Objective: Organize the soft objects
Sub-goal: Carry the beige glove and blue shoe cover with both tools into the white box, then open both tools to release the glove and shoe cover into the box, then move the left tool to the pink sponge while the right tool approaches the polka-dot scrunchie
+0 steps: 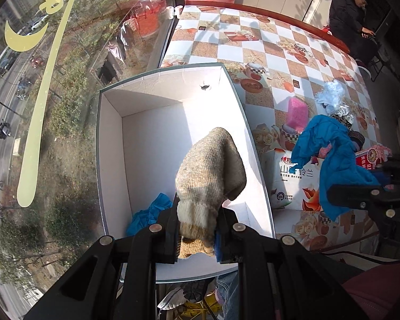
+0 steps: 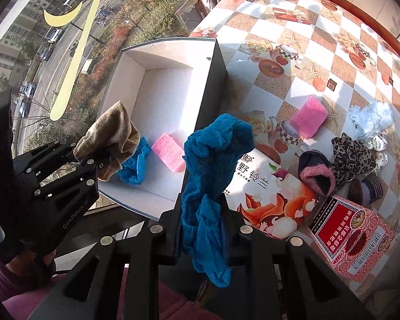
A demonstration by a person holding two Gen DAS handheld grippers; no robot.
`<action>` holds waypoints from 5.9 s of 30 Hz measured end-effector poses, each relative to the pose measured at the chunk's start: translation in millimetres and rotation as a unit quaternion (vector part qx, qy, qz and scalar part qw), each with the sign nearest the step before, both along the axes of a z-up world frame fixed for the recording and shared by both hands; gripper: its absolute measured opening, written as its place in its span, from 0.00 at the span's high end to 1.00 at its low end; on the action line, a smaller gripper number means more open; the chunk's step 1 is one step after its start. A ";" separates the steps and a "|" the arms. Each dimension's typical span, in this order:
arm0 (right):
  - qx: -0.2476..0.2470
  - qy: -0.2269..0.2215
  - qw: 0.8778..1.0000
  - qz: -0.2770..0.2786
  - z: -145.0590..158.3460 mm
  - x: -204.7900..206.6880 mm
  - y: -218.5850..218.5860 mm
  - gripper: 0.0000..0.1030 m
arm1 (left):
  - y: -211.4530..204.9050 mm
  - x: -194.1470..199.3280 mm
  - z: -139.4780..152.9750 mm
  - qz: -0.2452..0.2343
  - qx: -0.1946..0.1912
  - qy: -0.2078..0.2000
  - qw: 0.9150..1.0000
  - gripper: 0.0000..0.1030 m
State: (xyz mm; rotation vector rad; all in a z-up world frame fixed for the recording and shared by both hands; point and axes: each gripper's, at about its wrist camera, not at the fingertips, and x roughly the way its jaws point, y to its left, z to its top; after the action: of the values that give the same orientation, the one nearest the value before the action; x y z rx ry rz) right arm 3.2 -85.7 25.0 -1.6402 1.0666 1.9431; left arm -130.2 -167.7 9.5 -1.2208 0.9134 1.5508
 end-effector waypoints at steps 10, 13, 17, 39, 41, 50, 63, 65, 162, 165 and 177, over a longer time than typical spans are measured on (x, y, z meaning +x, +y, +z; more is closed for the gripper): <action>-0.002 0.000 1.000 0.016 -2.3 -15.6 -4.3 0.78 | -8.9 -13.3 -1.0 0.016 -0.001 -0.001 1.000 0.81; -0.002 -0.001 1.000 0.022 -3.3 -20.0 -6.0 0.78 | -11.5 -15.7 -1.8 0.023 -0.001 -0.002 1.000 0.80; -0.001 -0.002 1.000 0.031 -4.3 -24.9 -8.4 0.78 | -14.4 -19.0 -2.6 0.030 -0.002 -0.003 1.000 0.80; 0.001 -0.003 0.999 0.037 -4.8 -30.1 -10.9 0.78 | -16.5 -23.6 -3.1 0.035 -0.002 -0.004 0.999 0.80; 0.001 -0.003 0.999 0.036 -4.7 -29.9 -10.8 0.78 | -17.1 -24.1 -3.7 0.035 -0.002 -0.004 0.999 0.80; 0.001 -0.004 0.999 0.035 -5.4 -31.1 -10.8 0.78 | -17.5 -25.5 -5.1 0.038 -0.003 -0.005 0.999 0.80; 0.001 -0.002 0.999 0.040 -7.5 -38.1 -10.8 0.78 | -15.4 -28.9 -8.5 0.043 -0.009 -0.007 0.999 0.80; 0.000 -0.001 0.999 0.041 -8.8 -40.7 -9.4 0.78 | -14.3 -29.9 -10.1 0.043 -0.011 -0.007 0.999 0.80; 0.091 -0.032 0.995 0.015 11.6 -47.8 58.5 0.02 | 40.7 10.2 2.1 0.002 0.015 0.030 0.999 0.00; 0.089 -0.035 0.995 -0.008 16.3 -29.0 68.1 0.02 | 54.2 24.4 3.9 -0.023 0.015 0.036 0.999 0.00; 0.043 -0.028 0.987 -0.154 30.2 95.2 113.6 0.02 | 117.6 94.5 -4.7 -0.131 0.005 0.037 0.991 0.00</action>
State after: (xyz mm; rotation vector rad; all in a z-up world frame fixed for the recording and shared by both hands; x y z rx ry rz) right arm 98.3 27.9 55.2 -1.3826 1.1244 1.7071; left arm -35.8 -50.1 4.8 -0.9967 1.0688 1.3944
